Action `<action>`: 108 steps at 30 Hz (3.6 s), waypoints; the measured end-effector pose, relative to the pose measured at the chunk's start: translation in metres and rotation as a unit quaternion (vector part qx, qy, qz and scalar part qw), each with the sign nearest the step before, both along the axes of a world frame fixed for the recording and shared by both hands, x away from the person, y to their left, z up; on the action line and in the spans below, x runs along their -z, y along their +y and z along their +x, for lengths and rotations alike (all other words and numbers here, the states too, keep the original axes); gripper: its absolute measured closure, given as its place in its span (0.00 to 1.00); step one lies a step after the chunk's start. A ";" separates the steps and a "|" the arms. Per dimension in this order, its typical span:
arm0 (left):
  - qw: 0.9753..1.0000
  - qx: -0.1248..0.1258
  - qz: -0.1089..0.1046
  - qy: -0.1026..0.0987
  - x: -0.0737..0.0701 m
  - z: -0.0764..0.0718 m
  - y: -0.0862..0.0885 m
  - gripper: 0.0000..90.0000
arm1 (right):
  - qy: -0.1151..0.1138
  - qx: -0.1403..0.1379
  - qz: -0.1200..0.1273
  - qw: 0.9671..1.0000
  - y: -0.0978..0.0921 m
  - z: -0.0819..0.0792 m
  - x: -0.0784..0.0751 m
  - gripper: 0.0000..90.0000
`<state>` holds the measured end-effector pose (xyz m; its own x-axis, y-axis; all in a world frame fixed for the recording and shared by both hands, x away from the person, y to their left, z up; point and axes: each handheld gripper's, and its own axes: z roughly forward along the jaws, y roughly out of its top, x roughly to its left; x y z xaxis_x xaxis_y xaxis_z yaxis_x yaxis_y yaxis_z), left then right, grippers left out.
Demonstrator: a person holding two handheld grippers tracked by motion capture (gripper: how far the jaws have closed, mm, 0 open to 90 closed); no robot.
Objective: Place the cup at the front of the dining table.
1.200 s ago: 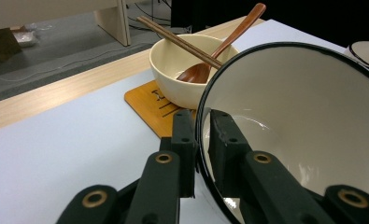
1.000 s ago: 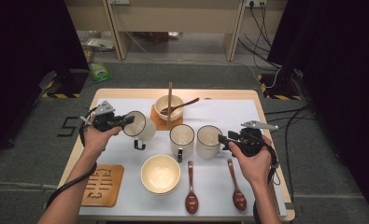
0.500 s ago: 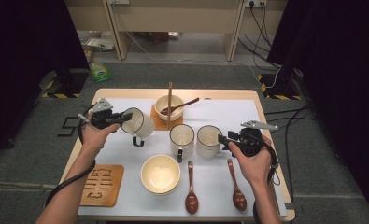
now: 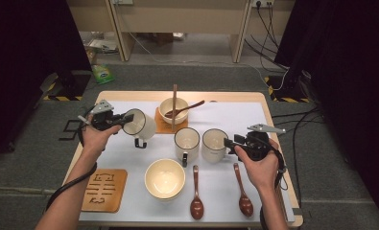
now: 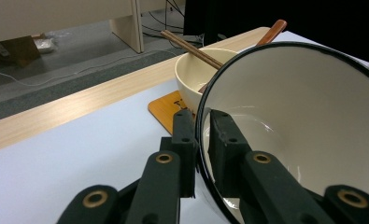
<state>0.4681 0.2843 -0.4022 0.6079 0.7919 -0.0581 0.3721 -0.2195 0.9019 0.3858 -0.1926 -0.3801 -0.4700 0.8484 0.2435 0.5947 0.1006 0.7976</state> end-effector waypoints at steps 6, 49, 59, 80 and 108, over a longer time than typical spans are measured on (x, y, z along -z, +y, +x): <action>1.000 -0.002 0.002 0.000 -0.002 0.003 0.001 0.90 | -0.001 -0.002 0.000 1.000 0.000 0.000 0.000 0.55; 1.000 -0.026 0.011 0.003 0.003 0.026 0.022 0.90 | 0.003 -0.005 0.000 1.000 0.004 0.000 0.001 0.55; 1.000 -0.027 0.014 0.003 0.001 0.031 0.024 0.90 | 0.003 -0.005 -0.001 1.000 0.005 0.000 0.002 0.55; 0.999 -0.034 0.027 0.011 0.006 0.041 0.028 0.90 | 0.002 -0.004 -0.002 1.000 0.005 0.000 0.002 0.55; 0.996 -0.048 0.064 0.042 0.022 0.060 0.029 0.92 | 0.002 -0.005 -0.002 1.000 0.005 0.000 0.003 0.55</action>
